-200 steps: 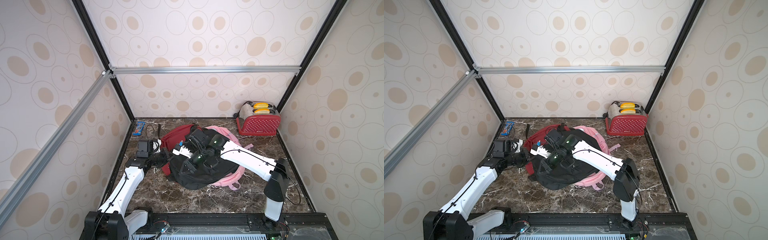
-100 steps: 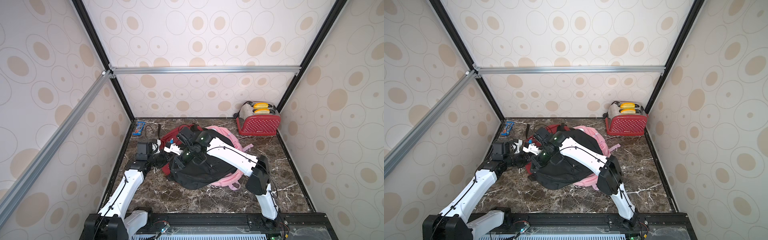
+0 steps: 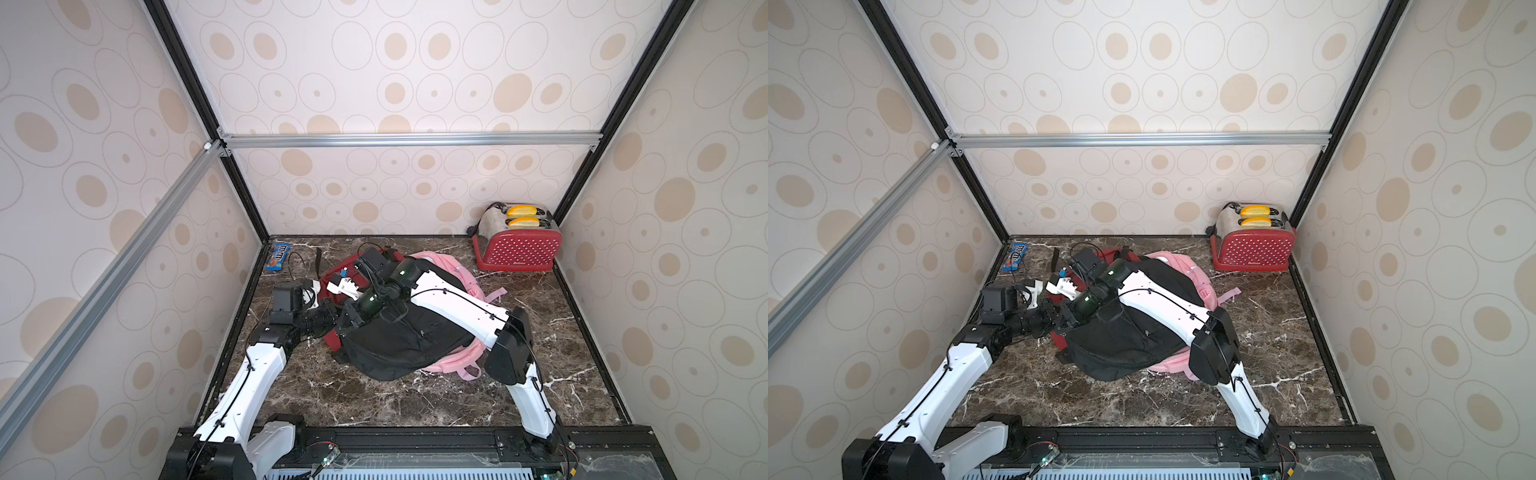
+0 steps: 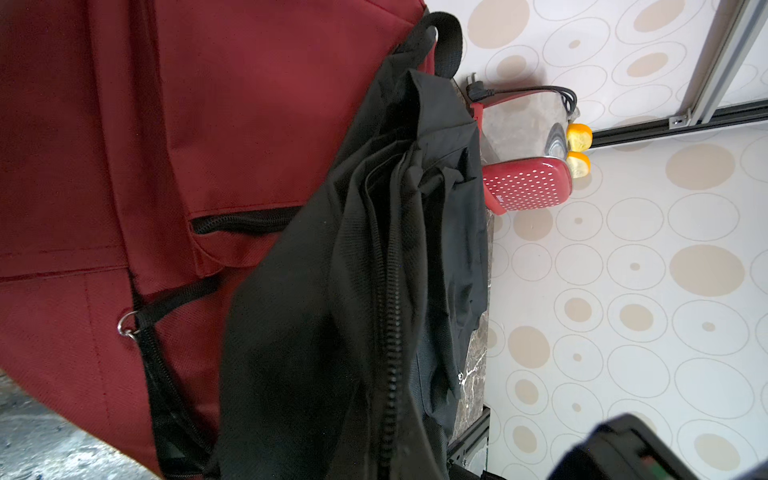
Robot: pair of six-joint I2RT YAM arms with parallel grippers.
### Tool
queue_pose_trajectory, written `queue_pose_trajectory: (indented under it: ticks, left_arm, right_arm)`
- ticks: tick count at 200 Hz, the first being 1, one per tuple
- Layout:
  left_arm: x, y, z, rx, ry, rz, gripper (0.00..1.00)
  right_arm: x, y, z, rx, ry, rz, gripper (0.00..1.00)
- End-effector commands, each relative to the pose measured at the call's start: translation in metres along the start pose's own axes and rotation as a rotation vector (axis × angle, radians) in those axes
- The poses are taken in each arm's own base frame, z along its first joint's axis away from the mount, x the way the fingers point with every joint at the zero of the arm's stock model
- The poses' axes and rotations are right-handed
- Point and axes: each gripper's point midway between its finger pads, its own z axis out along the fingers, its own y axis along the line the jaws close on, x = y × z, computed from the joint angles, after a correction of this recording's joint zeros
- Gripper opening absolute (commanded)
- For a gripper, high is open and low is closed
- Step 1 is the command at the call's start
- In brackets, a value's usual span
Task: Zip up the backpack
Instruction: Zip the zipper on the backpack.
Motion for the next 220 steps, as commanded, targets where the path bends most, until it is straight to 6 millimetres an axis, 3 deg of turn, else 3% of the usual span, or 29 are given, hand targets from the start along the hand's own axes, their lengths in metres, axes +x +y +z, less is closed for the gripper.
queue_pose_trajectory:
  ticks: [1, 68, 111, 116, 134, 139, 144, 177, 220]
  left_arm:
    - [0.006, -0.009, -0.005, 0.033, 0.020, 0.016, 0.00]
    - [0.008, -0.006, -0.004, 0.033, 0.022, 0.010, 0.00]
    - [0.009, -0.002, -0.003, 0.012, 0.028, 0.005, 0.00]
    - [0.008, -0.001, -0.004, 0.006, 0.024, 0.006, 0.05]
    - [0.006, 0.002, -0.008, -0.036, 0.012, 0.020, 0.42]
    - [0.004, 0.003, -0.010, -0.051, 0.001, 0.029, 0.58]
    - [0.003, 0.003, -0.012, -0.064, -0.006, 0.038, 0.64]
    - [-0.013, -0.005, -0.030, -0.048, -0.102, 0.050, 0.71]
    - [-0.013, -0.012, -0.051, -0.052, -0.173, 0.078, 0.72]
  right_arm:
    - [-0.027, 0.040, -0.032, -0.175, -0.123, -0.098, 0.00]
    - [-0.055, 0.036, -0.074, -0.262, -0.258, -0.091, 0.00]
    - [-0.056, 0.032, -0.072, -0.306, -0.265, -0.073, 0.00]
    - [-0.055, 0.031, -0.072, -0.303, -0.266, -0.073, 0.00]
    - [-0.050, 0.029, -0.074, -0.277, -0.263, -0.071, 0.00]
    - [-0.048, 0.029, -0.075, -0.272, -0.263, -0.071, 0.00]
    - [-0.047, 0.029, -0.075, -0.266, -0.262, -0.066, 0.00]
    - [-0.032, 0.019, -0.076, -0.199, -0.237, -0.034, 0.00]
    - [-0.022, 0.006, -0.071, -0.154, -0.207, 0.010, 0.00]
